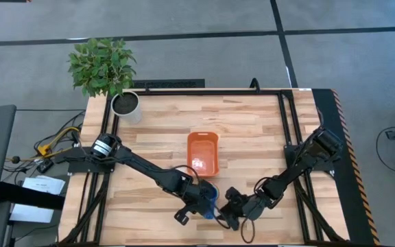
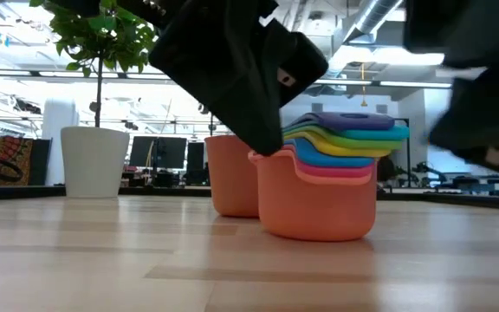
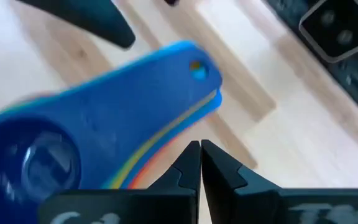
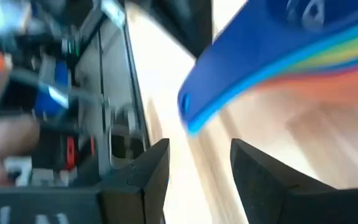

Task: Nest measuring cups in basket
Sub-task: Put the stacked measuring cups into the orange bin

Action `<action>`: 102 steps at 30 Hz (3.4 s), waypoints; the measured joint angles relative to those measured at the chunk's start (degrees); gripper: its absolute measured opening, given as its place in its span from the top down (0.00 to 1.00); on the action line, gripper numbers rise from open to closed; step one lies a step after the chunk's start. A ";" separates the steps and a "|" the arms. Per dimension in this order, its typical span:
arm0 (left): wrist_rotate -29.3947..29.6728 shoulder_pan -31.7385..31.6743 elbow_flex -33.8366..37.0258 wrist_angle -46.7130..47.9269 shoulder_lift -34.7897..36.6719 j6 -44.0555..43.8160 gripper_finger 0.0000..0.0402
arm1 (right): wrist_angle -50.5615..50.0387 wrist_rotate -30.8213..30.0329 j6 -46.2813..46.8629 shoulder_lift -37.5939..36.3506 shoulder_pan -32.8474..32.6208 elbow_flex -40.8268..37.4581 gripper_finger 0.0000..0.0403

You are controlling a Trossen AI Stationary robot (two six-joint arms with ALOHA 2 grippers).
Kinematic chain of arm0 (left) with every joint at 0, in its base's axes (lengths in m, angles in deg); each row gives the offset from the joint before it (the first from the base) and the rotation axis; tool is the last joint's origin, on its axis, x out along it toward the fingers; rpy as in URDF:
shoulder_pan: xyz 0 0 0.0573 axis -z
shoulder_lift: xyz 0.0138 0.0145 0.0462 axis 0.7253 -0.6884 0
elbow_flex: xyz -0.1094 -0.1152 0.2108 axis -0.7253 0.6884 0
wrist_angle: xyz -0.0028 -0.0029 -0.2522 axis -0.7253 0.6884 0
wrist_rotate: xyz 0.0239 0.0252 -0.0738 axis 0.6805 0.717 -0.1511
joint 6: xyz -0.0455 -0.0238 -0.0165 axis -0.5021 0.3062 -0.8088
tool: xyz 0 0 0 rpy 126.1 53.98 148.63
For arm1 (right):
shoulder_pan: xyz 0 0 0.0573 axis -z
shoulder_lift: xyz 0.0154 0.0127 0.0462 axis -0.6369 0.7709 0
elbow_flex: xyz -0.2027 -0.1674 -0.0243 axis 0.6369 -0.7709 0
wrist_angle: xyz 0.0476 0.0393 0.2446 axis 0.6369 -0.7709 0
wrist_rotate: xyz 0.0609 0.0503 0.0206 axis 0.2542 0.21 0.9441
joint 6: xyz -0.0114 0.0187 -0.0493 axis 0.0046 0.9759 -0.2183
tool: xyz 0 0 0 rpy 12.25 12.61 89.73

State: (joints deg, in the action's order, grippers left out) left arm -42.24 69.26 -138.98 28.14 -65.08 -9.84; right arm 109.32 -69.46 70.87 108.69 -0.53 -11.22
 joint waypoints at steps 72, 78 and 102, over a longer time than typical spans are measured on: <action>-2.68 -3.50 1.74 -12.92 -1.92 1.45 1.00 | -16.14 7.52 -4.36 -7.89 4.95 0.09 0.92; -1.98 -3.84 1.74 -12.87 -1.95 1.38 1.00 | -27.40 1.08 -2.44 -15.52 2.32 0.22 0.79; -1.19 -2.62 1.74 -12.90 -1.79 1.01 1.00 | -2.52 -12.44 16.71 -2.41 -5.29 -10.14 0.42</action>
State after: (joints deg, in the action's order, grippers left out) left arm -43.44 66.64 -137.25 15.24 -66.87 -8.83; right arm 106.79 -81.90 87.58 106.28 -5.82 -21.36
